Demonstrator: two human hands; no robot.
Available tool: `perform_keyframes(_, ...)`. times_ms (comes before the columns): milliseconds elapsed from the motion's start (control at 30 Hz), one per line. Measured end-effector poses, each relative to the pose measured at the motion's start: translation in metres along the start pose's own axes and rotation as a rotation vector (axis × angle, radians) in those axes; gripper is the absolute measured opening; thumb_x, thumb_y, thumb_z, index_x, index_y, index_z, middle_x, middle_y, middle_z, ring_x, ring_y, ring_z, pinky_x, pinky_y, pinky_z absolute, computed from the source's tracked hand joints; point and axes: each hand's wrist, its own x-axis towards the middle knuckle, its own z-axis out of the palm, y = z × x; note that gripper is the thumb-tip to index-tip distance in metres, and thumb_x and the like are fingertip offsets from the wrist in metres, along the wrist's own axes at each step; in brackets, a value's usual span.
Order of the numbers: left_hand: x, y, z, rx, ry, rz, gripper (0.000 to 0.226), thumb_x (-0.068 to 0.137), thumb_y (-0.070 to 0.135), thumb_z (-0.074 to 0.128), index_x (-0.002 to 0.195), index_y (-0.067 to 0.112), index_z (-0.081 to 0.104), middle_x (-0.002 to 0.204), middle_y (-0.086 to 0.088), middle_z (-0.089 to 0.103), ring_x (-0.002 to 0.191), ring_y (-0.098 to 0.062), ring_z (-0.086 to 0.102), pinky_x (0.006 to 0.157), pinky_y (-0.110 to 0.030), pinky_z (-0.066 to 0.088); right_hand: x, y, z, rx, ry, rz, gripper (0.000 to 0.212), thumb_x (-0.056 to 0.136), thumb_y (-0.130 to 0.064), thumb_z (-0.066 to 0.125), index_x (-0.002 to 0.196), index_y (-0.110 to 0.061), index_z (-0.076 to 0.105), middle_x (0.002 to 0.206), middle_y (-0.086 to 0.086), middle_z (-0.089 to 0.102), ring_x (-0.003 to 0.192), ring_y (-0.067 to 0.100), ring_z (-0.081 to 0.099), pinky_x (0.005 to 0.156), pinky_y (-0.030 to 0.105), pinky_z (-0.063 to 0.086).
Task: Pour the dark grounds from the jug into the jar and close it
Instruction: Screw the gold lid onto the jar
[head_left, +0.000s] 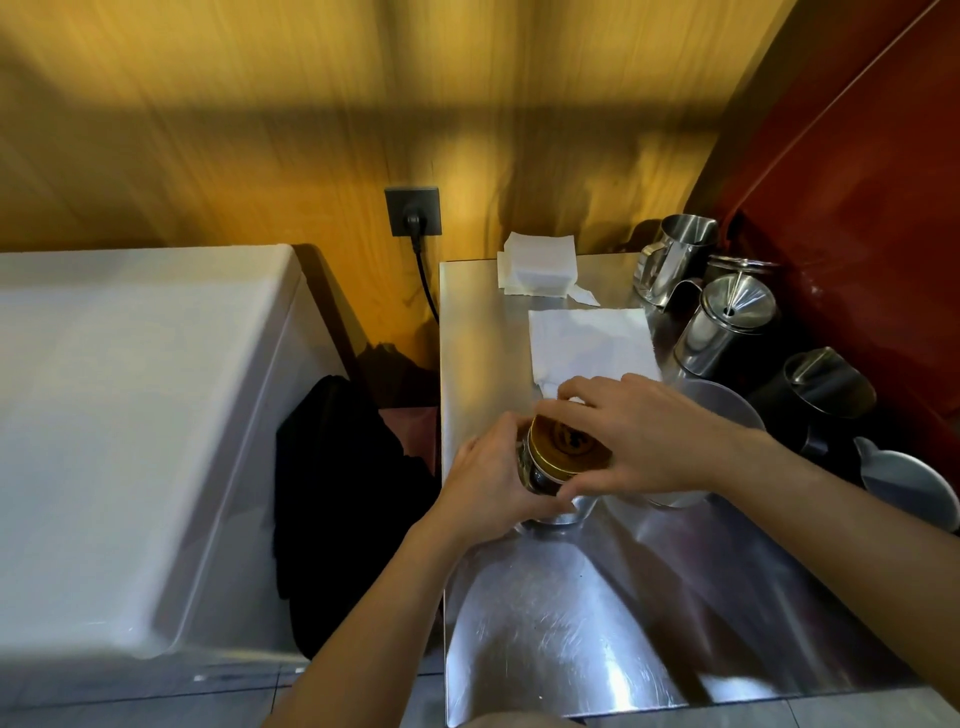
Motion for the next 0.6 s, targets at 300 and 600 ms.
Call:
perform_keyframes(300, 0.018, -0.004, -0.015, -0.114, -0.279, 0.057, 0.085, 0.058, 0.031, 0.09, 0.118, 0.046, 0.033, 0.116, 0.018, 0.053, 0.112, -0.013, 0.053, 0.092, -0.027, 0.048, 0.007, 0.001, 0.009, -0.04, 0.069, -0.204, 0.053, 0.08, -0.053, 0.061, 0.122, -0.021, 0.053, 0.098, 0.015, 0.058, 0.071, 0.024, 0.056, 0.047, 0.03, 0.047)
perform_keyframes(600, -0.003, 0.003, 0.005, -0.024, 0.069, 0.056, 0.068, 0.05, 0.046, 0.084, 0.105, 0.037, 0.043, 0.097, 0.023, 0.055, 0.104, 0.022, 0.04, 0.1, -0.049, 0.041, 0.014, -0.009, 0.027, 0.0, 0.212, -0.088, 0.046, 0.079, -0.054, 0.047, 0.105, -0.019, 0.061, 0.08, 0.013, 0.06, 0.047, 0.026, 0.052, 0.044, 0.021, 0.027)
